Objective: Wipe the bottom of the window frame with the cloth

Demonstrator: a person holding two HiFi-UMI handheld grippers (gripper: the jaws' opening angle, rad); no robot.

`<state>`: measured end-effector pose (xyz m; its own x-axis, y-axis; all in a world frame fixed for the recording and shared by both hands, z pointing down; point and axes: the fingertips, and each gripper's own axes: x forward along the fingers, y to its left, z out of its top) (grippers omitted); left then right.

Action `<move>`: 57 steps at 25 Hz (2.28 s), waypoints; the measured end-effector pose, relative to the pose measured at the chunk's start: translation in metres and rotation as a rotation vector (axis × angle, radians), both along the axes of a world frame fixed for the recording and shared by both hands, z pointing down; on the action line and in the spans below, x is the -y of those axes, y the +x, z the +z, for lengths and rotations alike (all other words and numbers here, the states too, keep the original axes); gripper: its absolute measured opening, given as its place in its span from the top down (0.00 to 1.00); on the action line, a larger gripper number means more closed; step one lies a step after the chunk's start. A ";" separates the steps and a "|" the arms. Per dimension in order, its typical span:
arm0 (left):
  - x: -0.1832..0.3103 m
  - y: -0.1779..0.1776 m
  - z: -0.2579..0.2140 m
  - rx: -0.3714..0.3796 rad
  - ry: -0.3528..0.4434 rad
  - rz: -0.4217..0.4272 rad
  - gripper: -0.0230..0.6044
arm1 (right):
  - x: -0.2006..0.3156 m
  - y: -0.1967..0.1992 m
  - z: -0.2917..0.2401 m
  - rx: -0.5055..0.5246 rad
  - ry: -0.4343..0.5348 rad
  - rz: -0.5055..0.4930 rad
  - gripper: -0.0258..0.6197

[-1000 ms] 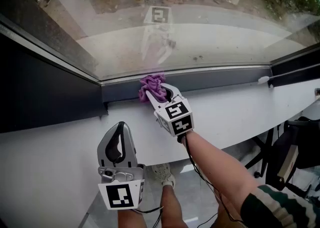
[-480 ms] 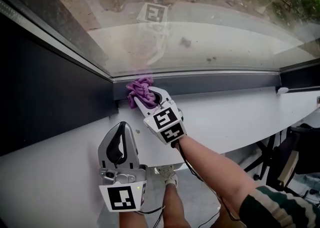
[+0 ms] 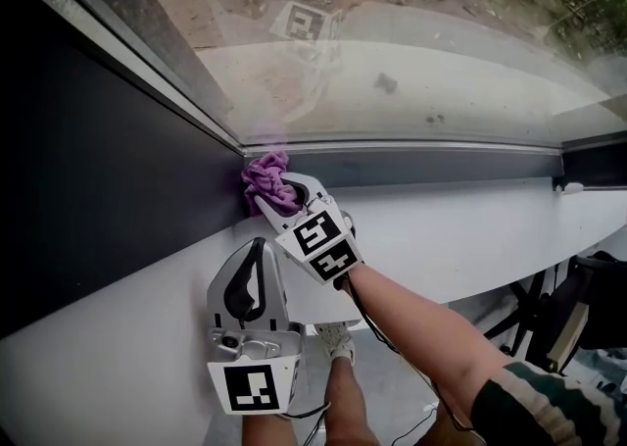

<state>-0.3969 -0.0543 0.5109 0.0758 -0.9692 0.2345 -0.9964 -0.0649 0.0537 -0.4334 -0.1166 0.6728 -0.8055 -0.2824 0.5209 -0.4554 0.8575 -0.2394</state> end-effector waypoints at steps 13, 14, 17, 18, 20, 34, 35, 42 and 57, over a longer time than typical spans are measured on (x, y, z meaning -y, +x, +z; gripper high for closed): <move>0.007 0.018 -0.037 0.017 0.018 0.021 0.95 | 0.004 0.055 -0.095 0.154 0.107 0.022 0.73; 0.009 0.023 -0.041 0.015 0.025 0.029 0.95 | 0.005 0.064 -0.105 0.162 0.124 0.027 0.73; 0.013 0.047 -0.054 0.025 0.040 0.050 0.95 | 0.006 0.095 -0.135 0.196 0.157 0.041 0.73; 0.013 0.057 -0.061 0.032 0.046 0.055 0.95 | 0.005 0.105 -0.146 0.212 0.164 0.047 0.73; 0.011 0.073 -0.077 0.047 0.064 0.057 0.95 | 0.004 0.123 -0.168 0.246 0.182 0.062 0.74; -0.022 0.139 -0.163 0.067 0.078 0.077 0.95 | -0.029 0.226 -0.297 0.355 0.257 0.126 0.74; -0.026 0.143 -0.170 0.066 0.079 0.077 0.95 | -0.033 0.233 -0.308 0.358 0.265 0.123 0.74; -0.039 0.174 -0.228 0.094 0.116 0.066 0.95 | -0.058 0.273 -0.379 0.384 0.305 0.103 0.74; -0.048 0.238 -0.353 -0.008 0.117 0.204 0.95 | -0.094 0.353 -0.525 0.416 0.360 0.263 0.73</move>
<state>-0.1591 -0.0062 0.1580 0.2740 -0.9542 0.1202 -0.9617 -0.2708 0.0419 -0.0802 -0.0231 0.1479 -0.8002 -0.5996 0.0124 -0.5936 0.7890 -0.1586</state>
